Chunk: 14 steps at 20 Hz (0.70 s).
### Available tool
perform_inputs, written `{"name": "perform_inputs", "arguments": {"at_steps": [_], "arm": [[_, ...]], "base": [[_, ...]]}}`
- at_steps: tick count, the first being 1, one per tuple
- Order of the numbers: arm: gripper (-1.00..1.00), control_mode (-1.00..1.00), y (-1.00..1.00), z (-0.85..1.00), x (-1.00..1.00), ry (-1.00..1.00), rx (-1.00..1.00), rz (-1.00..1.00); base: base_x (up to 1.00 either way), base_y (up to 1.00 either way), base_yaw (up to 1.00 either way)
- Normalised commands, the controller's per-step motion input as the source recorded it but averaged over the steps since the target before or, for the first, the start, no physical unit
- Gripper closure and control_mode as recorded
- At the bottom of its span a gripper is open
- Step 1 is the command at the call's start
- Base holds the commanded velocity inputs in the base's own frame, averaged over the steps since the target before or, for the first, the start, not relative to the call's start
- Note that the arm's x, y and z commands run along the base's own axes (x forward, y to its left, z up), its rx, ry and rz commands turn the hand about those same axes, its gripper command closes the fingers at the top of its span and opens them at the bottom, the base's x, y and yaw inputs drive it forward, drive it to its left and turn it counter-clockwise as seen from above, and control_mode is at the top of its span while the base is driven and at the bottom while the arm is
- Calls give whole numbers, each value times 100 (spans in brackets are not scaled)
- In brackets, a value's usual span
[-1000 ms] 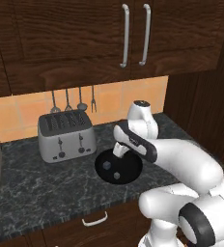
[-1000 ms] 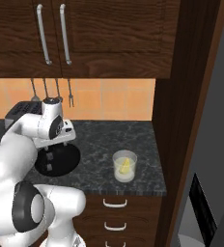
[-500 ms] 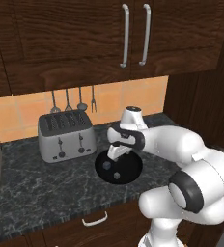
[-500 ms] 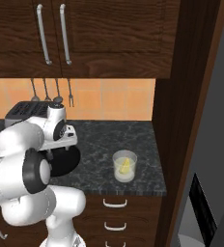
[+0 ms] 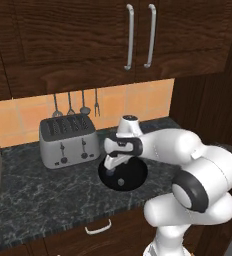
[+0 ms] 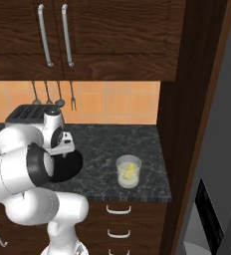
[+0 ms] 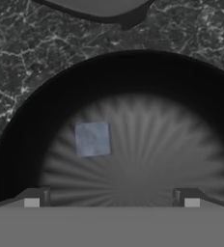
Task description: Grab a lemon wedge from the fridge and one ice cube from the ice bowl, and put them in the glass of lemonade.
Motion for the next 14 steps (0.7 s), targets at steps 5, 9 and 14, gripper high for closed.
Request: {"name": "perform_inputs", "arguments": {"at_steps": [5, 9, 14], "arm": [[-100, -100, 12, -29, 4, 0, 0, 0], [-100, -100, 11, -28, 11, -2, 0, 0], [-100, -100, 2, -24, 28, -8, 3, 0]], "base": [[0, 0, 0], [0, 0, 0], [0, 0, 0]]}}
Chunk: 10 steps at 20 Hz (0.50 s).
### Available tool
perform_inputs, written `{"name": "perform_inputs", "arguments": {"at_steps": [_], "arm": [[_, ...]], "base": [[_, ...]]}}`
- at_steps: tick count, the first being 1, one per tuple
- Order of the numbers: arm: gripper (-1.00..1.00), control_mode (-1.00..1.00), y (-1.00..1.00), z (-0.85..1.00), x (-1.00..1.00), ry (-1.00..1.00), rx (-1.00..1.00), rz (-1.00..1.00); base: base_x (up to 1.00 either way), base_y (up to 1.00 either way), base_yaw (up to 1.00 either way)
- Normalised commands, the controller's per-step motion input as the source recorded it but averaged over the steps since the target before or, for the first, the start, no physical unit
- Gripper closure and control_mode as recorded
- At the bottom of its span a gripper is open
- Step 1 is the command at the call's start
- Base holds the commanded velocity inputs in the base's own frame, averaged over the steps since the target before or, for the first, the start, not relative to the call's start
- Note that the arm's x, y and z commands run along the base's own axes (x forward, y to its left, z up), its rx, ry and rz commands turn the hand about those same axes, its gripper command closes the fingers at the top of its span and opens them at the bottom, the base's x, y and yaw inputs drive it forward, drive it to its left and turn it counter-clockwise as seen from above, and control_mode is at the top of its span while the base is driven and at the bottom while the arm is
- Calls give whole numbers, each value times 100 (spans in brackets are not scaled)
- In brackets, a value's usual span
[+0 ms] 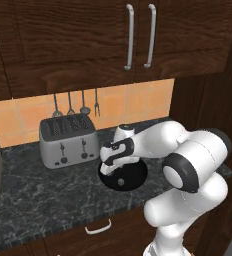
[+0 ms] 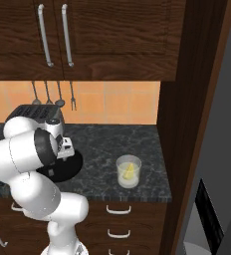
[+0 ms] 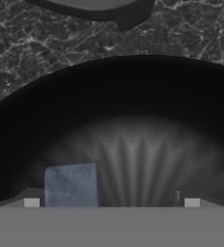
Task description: Grab a lemon wedge from the fridge and one ice cube from the ice bowl, and put them in the glass of lemonade.
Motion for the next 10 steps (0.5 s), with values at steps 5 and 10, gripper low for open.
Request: {"name": "perform_inputs", "arguments": {"at_steps": [5, 10], "arm": [[-100, -100, 0, -4, 17, -8, 3, 0], [-100, -100, 0, -5, 0, 0, 1, 0]], "base": [[0, 0, 0], [0, 0, 0]]}}
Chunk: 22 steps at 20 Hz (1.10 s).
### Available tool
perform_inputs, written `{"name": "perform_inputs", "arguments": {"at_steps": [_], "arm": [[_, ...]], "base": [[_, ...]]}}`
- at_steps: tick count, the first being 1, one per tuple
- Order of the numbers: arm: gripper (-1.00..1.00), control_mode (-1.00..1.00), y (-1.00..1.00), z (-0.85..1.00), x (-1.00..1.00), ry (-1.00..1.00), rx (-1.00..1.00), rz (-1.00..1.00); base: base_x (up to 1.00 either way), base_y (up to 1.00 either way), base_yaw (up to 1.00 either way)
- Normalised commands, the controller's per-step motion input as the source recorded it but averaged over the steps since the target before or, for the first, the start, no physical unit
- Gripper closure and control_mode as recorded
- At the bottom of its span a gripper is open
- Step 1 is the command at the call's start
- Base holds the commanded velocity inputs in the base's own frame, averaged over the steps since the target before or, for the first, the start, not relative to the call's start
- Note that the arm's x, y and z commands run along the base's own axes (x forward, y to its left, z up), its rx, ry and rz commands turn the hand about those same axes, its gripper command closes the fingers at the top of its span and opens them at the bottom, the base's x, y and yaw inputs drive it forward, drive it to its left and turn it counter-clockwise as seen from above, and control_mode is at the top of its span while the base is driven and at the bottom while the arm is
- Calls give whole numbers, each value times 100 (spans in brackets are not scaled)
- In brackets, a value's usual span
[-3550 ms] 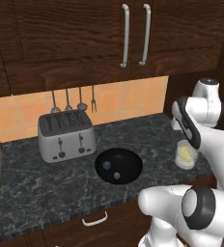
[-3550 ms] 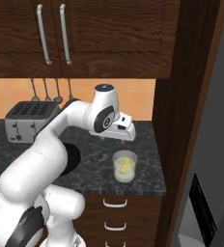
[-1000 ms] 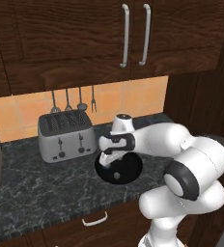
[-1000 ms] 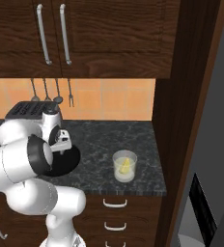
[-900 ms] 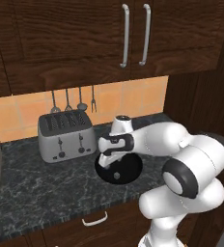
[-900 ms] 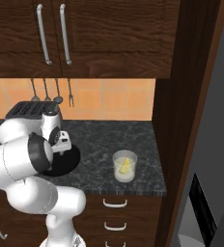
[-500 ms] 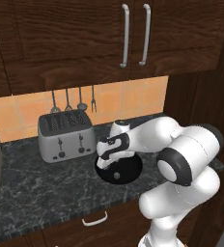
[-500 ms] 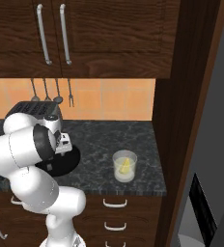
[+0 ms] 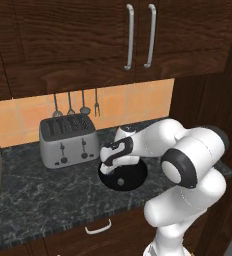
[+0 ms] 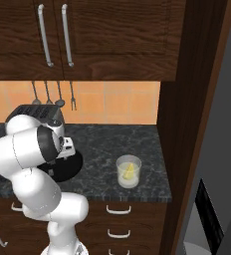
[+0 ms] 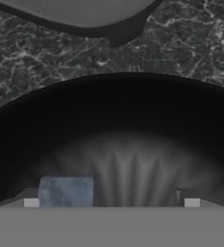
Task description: Grab a lemon wedge from the fridge and one ice cube from the ice bowl, and put them in the glass of lemonade.
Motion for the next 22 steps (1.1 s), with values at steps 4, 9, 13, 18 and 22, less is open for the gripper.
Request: {"name": "perform_inputs", "arguments": {"at_steps": [4, 9, 13, 18, 22], "arm": [[-100, -100, -3, 0, 0, -3, 0, -1], [-100, -100, -35, 0, 3, -1, 1, -8], [-100, -100, -19, 0, 0, 0, 1, -7], [-100, -100, 39, 0, 5, 0, 0, 0], [-100, -100, 14, -8, 0, 0, 0, 0]], "base": [[0, 0, 0], [0, 0, 0], [0, 0, 0], [0, 0, 0], [0, 0, 0]]}}
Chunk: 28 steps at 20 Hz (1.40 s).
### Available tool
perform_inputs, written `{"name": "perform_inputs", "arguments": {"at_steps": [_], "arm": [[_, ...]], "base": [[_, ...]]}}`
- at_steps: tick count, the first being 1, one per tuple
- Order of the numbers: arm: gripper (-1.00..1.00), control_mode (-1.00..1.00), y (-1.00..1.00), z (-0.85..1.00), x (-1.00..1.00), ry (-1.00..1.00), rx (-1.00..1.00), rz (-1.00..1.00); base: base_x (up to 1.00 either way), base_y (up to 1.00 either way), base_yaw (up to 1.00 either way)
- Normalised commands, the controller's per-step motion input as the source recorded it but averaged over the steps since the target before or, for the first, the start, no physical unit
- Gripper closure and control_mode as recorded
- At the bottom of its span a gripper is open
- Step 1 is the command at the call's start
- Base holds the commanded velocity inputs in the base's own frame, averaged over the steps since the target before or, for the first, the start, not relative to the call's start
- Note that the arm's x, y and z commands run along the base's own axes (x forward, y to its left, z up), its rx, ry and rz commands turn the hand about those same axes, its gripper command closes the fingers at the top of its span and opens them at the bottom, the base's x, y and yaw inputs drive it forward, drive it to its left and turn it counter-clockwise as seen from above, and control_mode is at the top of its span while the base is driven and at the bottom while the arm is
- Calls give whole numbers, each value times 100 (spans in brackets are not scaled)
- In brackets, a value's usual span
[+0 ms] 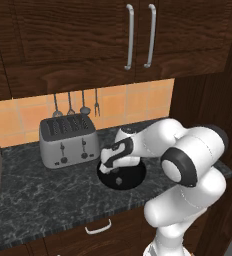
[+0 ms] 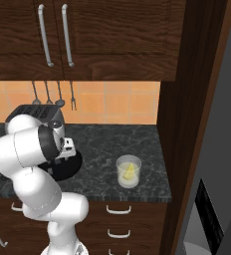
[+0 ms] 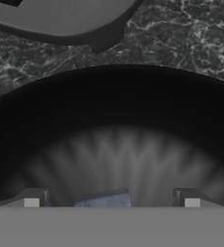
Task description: Grab a lemon wedge from the fridge and one ice cube from the ice bowl, and put them in the glass of lemonade.
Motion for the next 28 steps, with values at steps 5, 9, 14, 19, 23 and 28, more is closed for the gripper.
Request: {"name": "perform_inputs", "arguments": {"at_steps": [5, 9, 14, 19, 23, 28], "arm": [[-100, -100, -2, -16, 3, 0, 0, 0], [-100, -100, -1, -1, 0, 0, 0, 0], [100, -100, 0, -2, 0, 3, 0, 0], [100, -100, 0, -1, -13, 0, 3, 0], [100, -100, 0, -1, -25, 0, 4, 0], [100, -100, -8, 18, -29, -2, 3, -2]], "base": [[0, 0, 0], [0, 0, 0], [0, 0, 0], [0, 0, 0], [0, 0, 0], [0, 0, 0]]}}
